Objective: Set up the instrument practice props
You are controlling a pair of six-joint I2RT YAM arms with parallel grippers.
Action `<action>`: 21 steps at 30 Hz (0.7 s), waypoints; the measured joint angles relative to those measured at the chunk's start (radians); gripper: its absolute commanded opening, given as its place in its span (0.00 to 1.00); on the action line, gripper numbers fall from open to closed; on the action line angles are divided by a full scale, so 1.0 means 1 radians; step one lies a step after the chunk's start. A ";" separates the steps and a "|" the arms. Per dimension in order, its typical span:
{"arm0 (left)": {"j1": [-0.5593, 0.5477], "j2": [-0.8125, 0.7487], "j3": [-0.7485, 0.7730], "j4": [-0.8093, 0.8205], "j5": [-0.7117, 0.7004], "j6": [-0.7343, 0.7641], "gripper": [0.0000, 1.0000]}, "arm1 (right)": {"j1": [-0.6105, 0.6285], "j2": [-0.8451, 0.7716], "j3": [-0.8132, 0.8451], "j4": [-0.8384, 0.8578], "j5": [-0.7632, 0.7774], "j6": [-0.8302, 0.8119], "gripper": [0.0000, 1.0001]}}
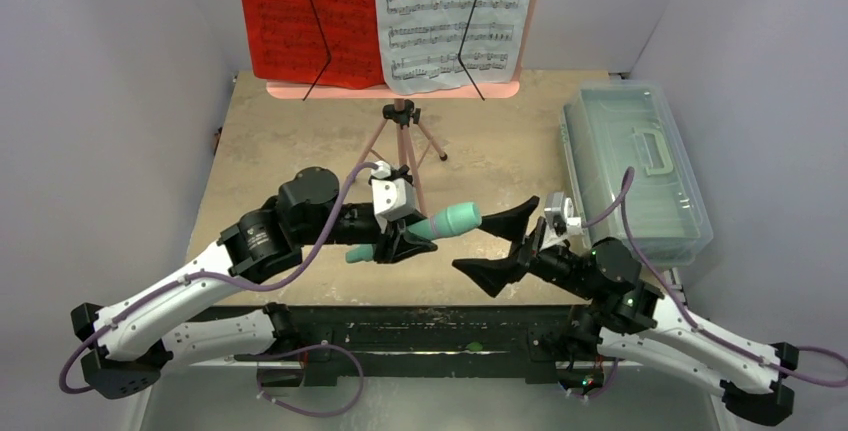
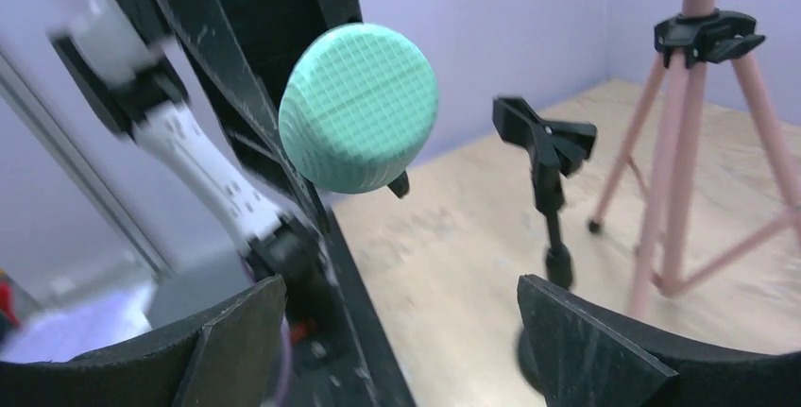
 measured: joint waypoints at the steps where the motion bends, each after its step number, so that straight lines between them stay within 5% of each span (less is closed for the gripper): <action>1: 0.000 -0.011 -0.008 0.035 -0.011 -0.015 0.00 | 0.000 0.000 -0.038 0.092 0.007 0.058 0.96; 11: 0.000 -0.035 -0.079 0.211 -0.072 -0.108 0.00 | 0.000 0.197 -0.043 0.543 0.052 0.364 0.73; 15: 0.000 -0.042 -0.092 0.247 -0.069 -0.130 0.00 | 0.000 0.242 -0.012 0.601 0.086 0.406 0.51; 18: 0.000 -0.056 -0.093 0.265 -0.067 -0.142 0.00 | -0.001 0.281 0.015 0.631 0.100 0.413 0.08; 19: 0.003 -0.062 -0.093 0.267 -0.067 -0.146 0.00 | -0.001 0.289 0.021 0.640 0.101 0.406 0.00; 21: 0.007 -0.073 -0.093 0.266 -0.074 -0.159 0.20 | -0.002 0.311 0.029 0.662 0.103 0.390 0.00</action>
